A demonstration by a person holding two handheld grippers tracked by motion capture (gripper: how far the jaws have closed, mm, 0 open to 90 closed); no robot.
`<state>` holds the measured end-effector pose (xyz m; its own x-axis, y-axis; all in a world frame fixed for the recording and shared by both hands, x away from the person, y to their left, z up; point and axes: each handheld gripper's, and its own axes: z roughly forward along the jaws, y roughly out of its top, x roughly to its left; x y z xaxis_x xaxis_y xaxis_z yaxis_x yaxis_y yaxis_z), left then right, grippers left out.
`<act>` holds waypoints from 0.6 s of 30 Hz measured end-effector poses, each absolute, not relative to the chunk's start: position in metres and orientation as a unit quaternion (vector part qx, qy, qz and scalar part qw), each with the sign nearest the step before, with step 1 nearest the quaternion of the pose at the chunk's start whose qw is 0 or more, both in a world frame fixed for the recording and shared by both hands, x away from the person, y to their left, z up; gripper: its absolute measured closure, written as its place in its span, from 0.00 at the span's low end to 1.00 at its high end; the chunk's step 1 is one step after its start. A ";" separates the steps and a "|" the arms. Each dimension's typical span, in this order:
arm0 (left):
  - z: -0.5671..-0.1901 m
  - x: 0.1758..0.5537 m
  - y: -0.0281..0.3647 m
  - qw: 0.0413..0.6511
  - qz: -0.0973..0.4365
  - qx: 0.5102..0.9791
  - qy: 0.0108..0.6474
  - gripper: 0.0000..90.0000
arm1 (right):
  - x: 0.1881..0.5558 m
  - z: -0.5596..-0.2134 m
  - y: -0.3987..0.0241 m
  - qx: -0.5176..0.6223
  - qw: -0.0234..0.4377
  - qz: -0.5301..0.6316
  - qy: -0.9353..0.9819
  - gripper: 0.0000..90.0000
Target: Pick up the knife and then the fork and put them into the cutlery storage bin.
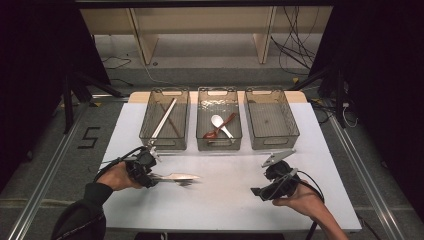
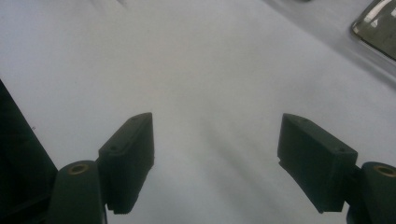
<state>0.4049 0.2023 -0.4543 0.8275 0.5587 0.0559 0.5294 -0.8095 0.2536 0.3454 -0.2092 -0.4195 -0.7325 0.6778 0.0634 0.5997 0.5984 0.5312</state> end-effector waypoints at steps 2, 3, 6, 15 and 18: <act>-0.456 0.405 0.202 0.110 0.061 0.951 0.284 0.53 | 0.345 -0.419 -0.209 0.361 0.071 0.268 0.890 0.31; -0.457 0.405 0.202 0.106 0.061 0.952 0.281 0.54 | 0.345 -0.419 -0.209 0.361 0.071 0.268 0.890 0.31; -0.459 0.405 0.203 0.106 0.064 0.952 0.279 0.56 | 0.345 -0.419 -0.209 0.359 0.072 0.268 0.891 0.31; -0.461 0.404 0.201 0.089 0.050 0.958 0.268 0.71 | 0.345 -0.419 -0.209 0.358 0.070 0.266 0.892 0.31; -0.461 0.403 0.198 0.081 0.054 0.961 0.258 0.74 | 0.345 -0.419 -0.209 0.358 0.070 0.266 0.892 0.31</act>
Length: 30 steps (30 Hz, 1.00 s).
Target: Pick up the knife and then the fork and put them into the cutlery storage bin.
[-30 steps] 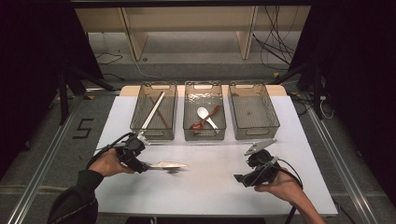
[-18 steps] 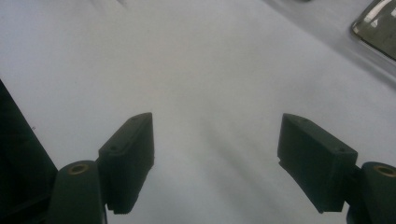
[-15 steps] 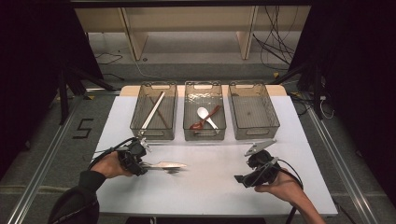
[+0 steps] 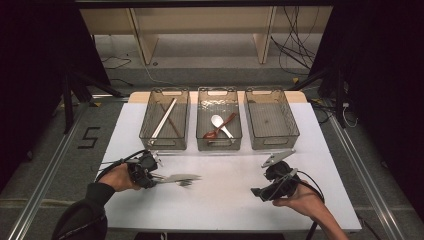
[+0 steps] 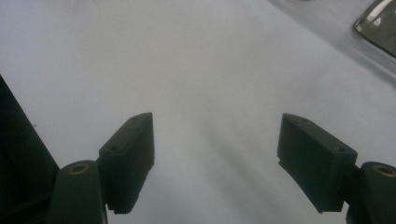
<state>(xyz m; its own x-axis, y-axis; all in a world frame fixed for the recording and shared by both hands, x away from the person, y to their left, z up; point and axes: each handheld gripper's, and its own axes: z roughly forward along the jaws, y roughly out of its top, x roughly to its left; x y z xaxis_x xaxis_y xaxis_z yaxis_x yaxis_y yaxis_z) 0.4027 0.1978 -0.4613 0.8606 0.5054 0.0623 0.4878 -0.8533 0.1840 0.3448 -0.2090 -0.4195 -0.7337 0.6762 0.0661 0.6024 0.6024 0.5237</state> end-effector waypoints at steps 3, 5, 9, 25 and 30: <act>-0.461 0.401 0.194 0.075 0.054 0.965 0.245 0.79 | 0.345 -0.419 -0.209 0.359 0.069 0.265 0.892 0.32; -0.461 0.400 0.193 0.068 0.055 0.970 0.229 0.84 | 0.345 -0.420 -0.209 0.359 0.070 0.265 0.892 0.32; -0.460 0.399 0.192 0.068 0.056 0.972 0.217 0.86 | 0.345 -0.420 -0.209 0.359 0.070 0.265 0.892 0.32; -0.460 0.397 0.191 0.089 0.049 0.974 0.205 0.88 | 0.345 -0.418 -0.210 0.361 0.070 0.265 0.891 0.32; -0.452 0.395 0.183 0.110 0.049 0.970 0.209 0.88 | 0.345 -0.418 -0.210 0.362 0.071 0.267 0.891 0.32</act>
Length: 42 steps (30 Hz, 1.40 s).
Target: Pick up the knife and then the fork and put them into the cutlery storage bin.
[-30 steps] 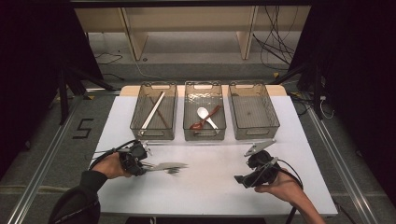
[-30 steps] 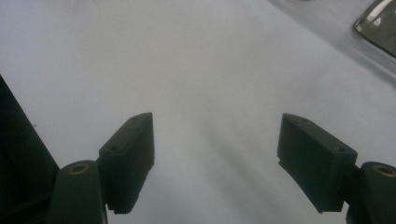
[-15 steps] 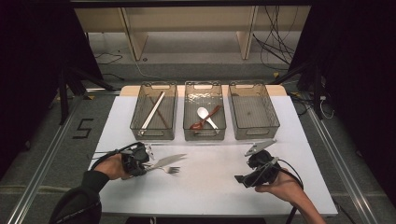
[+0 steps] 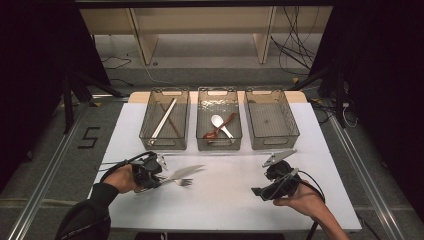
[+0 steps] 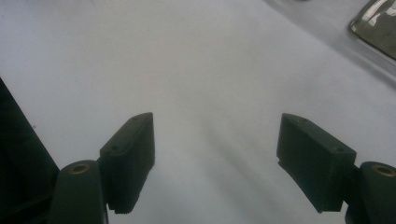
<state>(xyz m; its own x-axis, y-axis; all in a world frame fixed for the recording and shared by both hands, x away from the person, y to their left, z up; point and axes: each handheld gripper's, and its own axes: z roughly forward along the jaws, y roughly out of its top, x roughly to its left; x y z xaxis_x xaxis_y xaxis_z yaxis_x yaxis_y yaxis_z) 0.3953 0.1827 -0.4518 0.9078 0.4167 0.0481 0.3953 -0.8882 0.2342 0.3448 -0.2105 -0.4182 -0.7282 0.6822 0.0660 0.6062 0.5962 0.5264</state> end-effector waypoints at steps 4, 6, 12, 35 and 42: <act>-0.450 0.394 0.179 0.122 0.041 0.969 0.213 0.88 | 0.344 -0.418 -0.210 0.361 0.070 0.267 0.891 0.32; -0.449 0.394 0.177 0.119 0.039 0.970 0.206 0.88 | 0.344 -0.418 -0.210 0.362 0.069 0.267 0.890 0.32; -0.444 0.392 0.171 0.137 0.039 0.966 0.218 0.88 | 0.344 -0.418 -0.210 0.360 0.072 0.269 0.890 0.32; -0.426 0.362 0.093 0.147 -0.029 0.981 0.122 0.88 | 0.329 -0.402 -0.162 0.262 0.077 0.318 0.908 0.32; -0.422 0.355 0.075 0.156 -0.048 0.982 0.098 0.88 | 0.326 -0.406 -0.143 0.229 0.068 0.312 0.919 0.32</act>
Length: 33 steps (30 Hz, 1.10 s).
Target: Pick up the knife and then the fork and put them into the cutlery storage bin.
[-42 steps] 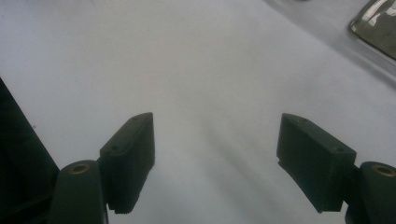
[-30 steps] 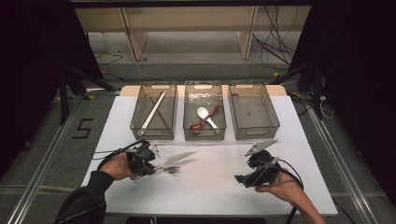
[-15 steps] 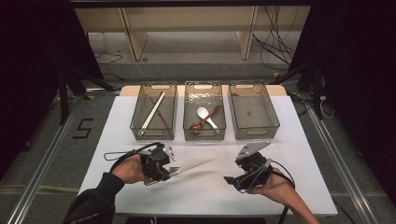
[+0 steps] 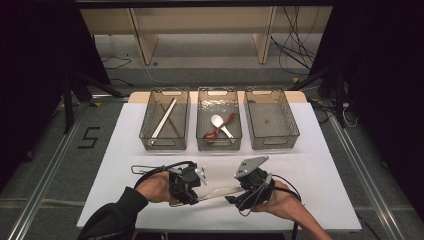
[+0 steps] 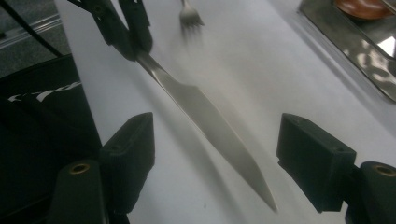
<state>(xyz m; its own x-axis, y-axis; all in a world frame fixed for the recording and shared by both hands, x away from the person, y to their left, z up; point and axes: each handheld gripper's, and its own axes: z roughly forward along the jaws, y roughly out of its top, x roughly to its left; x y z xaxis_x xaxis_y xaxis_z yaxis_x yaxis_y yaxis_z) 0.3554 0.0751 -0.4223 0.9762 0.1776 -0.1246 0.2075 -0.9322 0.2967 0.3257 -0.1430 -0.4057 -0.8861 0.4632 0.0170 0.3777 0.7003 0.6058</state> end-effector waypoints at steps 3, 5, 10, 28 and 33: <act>-0.422 0.354 0.071 0.160 -0.060 0.981 0.090 0.88 | 0.323 -0.408 -0.135 0.210 0.069 0.307 0.926 0.32; -0.422 0.353 0.069 0.159 -0.064 0.981 0.088 0.88 | 0.321 -0.409 -0.131 0.201 0.071 0.304 0.929 0.32; -0.422 0.351 0.065 0.157 -0.074 0.981 0.081 0.88 | 0.317 -0.413 -0.121 0.179 0.070 0.295 0.936 0.32; -0.421 0.355 0.064 0.155 -0.101 0.980 0.077 0.88 | 0.305 -0.420 -0.106 0.124 0.103 0.270 0.949 0.38; -0.421 0.356 0.063 0.153 -0.106 0.980 0.071 0.88 | 0.303 -0.422 -0.105 0.109 0.124 0.256 0.952 0.39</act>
<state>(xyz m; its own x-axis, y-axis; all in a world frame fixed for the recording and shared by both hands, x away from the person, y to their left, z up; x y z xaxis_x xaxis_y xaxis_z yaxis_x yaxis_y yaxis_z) 0.3559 0.0628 -0.4207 0.9673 0.1068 -0.2300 0.1718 -0.9431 0.2847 0.3029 -0.1049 -0.4218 -0.9454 0.2717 -0.1799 0.1447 0.8447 0.5154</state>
